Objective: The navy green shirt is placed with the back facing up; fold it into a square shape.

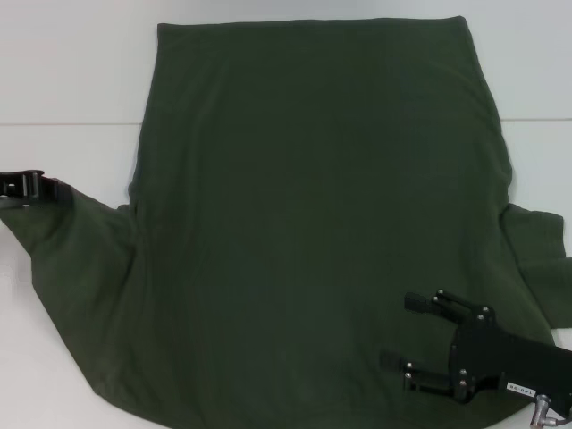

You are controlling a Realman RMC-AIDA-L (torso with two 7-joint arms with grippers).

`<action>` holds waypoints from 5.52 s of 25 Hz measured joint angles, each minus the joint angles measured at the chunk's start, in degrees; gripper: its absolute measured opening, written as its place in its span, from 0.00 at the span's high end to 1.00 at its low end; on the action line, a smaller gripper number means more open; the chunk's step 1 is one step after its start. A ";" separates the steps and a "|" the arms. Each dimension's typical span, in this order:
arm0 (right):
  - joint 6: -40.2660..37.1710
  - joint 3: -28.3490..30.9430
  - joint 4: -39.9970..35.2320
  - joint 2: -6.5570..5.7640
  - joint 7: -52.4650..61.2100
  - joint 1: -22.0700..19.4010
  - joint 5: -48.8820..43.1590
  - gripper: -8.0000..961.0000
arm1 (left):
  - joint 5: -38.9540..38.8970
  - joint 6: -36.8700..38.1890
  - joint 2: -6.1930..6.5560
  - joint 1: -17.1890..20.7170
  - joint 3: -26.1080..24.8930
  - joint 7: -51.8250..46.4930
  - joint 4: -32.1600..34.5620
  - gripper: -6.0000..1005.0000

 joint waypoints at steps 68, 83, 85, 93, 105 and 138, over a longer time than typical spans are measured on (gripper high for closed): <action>-5.45 6.25 -49.73 -5.63 98.28 10.61 -46.95 0.08 | -27.54 20.21 -10.66 15.89 8.53 71.04 -10.50 0.11; 5.70 3.00 -35.63 -5.64 97.70 14.71 -49.19 0.11 | -28.60 20.26 -10.75 16.15 8.25 71.22 -11.05 0.11; 6.95 2.99 -33.75 -5.75 97.32 15.35 -49.21 0.11 | -28.60 20.24 -10.75 16.12 8.20 71.23 -11.07 0.11; 10.23 2.12 -29.57 -5.80 96.75 17.03 -49.25 0.13 | -28.60 20.15 -10.75 16.16 8.17 71.27 -11.14 0.11; 11.54 0.63 -28.27 -5.51 96.71 17.46 -49.31 0.15 | -28.54 20.04 -10.75 16.07 8.21 71.28 -11.23 0.11; 12.78 -1.67 -28.47 -4.85 96.46 17.51 -48.77 0.85 | -28.64 20.32 -10.57 15.97 7.23 70.93 -11.31 0.11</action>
